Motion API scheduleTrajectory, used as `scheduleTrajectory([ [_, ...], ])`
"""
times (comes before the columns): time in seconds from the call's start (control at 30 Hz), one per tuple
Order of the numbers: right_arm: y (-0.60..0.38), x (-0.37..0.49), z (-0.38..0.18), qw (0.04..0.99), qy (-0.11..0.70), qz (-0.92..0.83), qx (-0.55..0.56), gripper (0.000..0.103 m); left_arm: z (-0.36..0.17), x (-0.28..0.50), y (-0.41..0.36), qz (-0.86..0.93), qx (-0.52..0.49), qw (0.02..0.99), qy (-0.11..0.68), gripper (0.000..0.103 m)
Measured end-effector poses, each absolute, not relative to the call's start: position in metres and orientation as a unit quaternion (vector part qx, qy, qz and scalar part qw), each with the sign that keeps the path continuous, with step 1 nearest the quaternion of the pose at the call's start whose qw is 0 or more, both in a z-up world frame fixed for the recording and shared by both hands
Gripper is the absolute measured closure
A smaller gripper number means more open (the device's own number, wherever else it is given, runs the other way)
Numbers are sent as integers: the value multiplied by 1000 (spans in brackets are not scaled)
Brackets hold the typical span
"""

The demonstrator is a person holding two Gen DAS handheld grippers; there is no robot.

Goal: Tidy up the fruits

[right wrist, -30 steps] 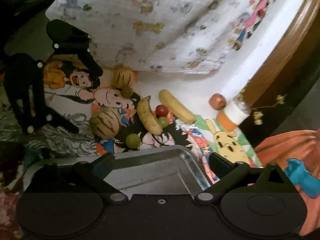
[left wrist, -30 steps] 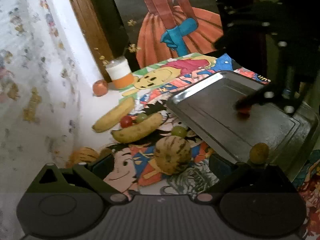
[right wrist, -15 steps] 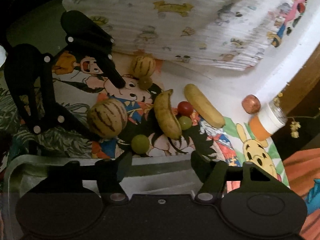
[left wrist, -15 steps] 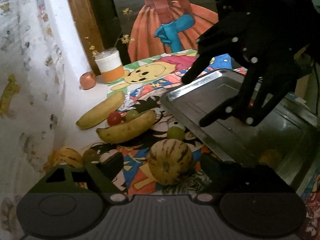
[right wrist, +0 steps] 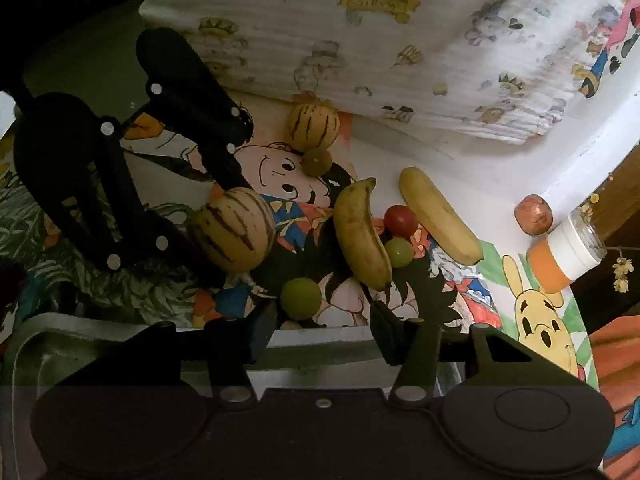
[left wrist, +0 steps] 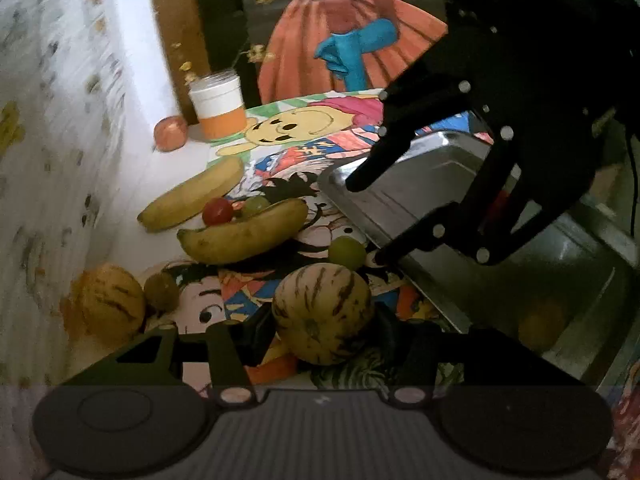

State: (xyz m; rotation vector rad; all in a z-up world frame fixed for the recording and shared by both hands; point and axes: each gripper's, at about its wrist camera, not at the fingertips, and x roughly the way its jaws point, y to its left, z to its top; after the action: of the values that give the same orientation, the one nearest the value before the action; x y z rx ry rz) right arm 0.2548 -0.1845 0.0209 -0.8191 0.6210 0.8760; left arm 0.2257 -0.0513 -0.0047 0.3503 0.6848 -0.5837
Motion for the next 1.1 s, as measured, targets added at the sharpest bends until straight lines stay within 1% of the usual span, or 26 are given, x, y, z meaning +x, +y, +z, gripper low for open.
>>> scheduleTrajectory([
  [0.2, -171, 261, 11, 771, 305, 406, -384, 51, -1, 225, -43, -219, 145, 899, 349, 47],
  [0.37, -170, 269, 10, 778, 327, 406, -352, 64, 2, 226, -35, -169, 115, 908, 366, 47],
  [0.57, -177, 281, 10, 786, 365, 404, -293, 66, 3, 226, -33, -164, 109, 909, 367, 47],
  [0.6, -177, 283, 10, 785, 370, 405, -287, 68, 3, 226, -33, -163, 106, 909, 368, 47],
  [0.63, -177, 283, 10, 783, 375, 409, -283, 73, 3, 227, -33, -162, 104, 909, 369, 47],
  [0.67, -176, 284, 11, 779, 379, 412, -282, 75, 3, 227, -32, -161, 101, 910, 370, 47],
  [0.9, -171, 278, 13, 783, 375, 399, -296, 77, 6, 225, -32, -147, 80, 912, 374, 47],
  [1.1, -186, 250, 31, 820, 340, 382, -255, 77, 9, 216, -31, -155, 58, 914, 371, 47],
])
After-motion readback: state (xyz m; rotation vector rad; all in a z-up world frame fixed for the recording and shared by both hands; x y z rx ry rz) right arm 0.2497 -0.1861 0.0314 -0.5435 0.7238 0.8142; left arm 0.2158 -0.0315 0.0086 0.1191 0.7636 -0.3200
